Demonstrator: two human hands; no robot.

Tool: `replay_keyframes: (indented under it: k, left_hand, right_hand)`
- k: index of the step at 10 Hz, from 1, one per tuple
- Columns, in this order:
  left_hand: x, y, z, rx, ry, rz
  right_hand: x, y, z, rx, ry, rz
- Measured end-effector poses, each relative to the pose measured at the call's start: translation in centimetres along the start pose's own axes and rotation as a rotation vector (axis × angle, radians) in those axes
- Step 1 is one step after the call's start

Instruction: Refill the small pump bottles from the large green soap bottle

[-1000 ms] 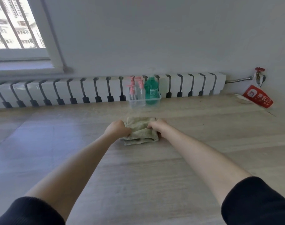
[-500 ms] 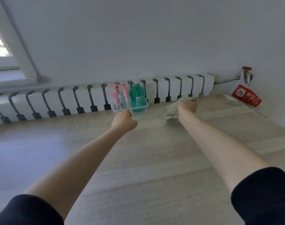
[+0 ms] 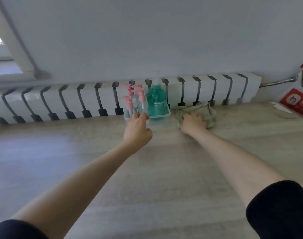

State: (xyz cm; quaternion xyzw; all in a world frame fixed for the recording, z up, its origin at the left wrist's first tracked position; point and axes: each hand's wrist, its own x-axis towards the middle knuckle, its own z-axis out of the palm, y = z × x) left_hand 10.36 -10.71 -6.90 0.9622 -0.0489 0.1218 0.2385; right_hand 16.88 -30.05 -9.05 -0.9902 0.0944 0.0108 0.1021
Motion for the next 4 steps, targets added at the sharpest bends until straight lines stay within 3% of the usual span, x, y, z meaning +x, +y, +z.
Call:
replay_keyframes:
  k: [1,2,3,4]
  left_hand:
    - [0.3,-0.3,0.2,0.074,-0.041,-0.005]
    - [0.4,-0.1,0.2,0.105,-0.085,-0.009]
    - [0.4,0.0,0.0,0.112,-0.137,-0.005]
    - [0.5,0.5,-0.8,0.109,-0.178,-0.024]
  right_hand:
    - [1.0,0.3,0.3,-0.01,-0.116,-0.079]
    - [1.3,0.2,-0.2,-0.034,-0.137,-0.245]
    - [0.5,0.3,-0.6,-0.013,-0.155,-0.296]
    - [-0.9,0.4,-1.1,0.158,-0.029,-0.197]
